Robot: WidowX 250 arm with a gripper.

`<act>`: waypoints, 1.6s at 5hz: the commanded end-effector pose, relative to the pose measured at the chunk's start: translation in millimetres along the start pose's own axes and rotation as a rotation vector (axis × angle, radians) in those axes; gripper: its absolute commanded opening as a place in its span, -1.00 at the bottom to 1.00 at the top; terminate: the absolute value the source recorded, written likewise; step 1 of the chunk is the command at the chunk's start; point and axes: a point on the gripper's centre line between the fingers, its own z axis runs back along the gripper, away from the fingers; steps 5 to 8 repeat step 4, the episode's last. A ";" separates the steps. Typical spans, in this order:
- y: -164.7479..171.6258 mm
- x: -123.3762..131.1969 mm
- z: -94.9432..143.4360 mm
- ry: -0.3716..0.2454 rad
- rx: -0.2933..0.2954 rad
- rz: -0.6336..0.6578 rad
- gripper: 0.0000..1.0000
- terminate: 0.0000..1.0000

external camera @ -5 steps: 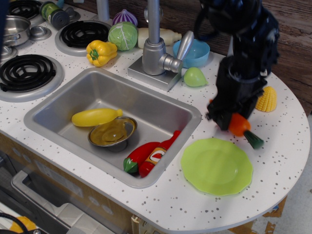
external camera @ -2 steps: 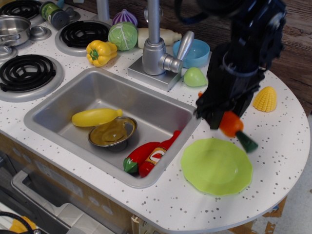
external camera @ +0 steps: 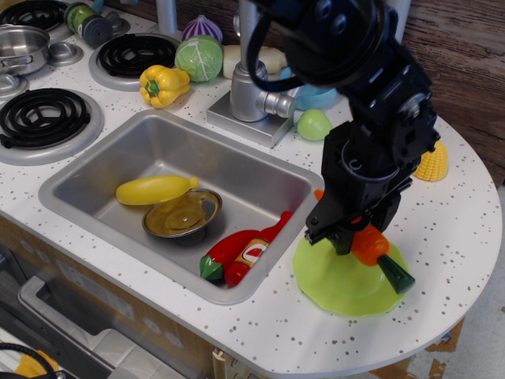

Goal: Put carrot on plate

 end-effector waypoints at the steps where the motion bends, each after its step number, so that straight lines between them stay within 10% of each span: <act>1: -9.6 -13.6 12.4 -0.028 -0.101 -0.017 1.00 -1.00; 3: -13.3 -12.0 15.6 -0.076 -0.131 -0.018 1.00 -1.00; 4: -13.3 -12.0 15.6 -0.076 -0.131 -0.018 1.00 1.00; 8: -13.3 -12.0 15.6 -0.076 -0.131 -0.018 1.00 1.00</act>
